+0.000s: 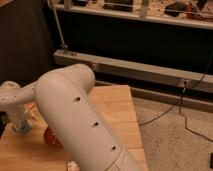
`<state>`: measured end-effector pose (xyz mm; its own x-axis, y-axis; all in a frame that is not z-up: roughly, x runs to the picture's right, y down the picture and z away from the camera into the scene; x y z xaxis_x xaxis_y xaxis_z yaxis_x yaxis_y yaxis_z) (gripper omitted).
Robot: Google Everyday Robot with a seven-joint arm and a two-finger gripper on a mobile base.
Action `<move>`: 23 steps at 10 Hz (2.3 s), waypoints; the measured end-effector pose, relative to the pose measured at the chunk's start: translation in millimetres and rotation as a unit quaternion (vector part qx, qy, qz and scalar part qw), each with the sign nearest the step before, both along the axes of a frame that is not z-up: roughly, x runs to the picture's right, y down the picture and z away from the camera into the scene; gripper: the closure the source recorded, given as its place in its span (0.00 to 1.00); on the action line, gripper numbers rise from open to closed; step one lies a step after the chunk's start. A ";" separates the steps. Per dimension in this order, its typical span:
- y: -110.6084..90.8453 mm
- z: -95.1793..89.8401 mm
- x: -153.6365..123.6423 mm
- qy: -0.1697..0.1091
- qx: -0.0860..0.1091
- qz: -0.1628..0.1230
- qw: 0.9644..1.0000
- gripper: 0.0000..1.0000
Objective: Place the ceramic cup in the ceramic bowl
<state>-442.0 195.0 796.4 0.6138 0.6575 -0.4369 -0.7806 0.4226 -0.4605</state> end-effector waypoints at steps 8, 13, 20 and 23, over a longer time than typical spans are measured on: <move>-52.4 -103.3 20.8 -0.053 0.079 -0.016 0.995 1.00; -72.4 -126.4 126.8 0.003 0.072 0.004 0.997 1.00; -62.9 -121.0 204.7 0.039 -0.033 0.034 0.998 1.00; -41.6 -102.1 200.4 0.027 -0.042 0.028 0.998 1.00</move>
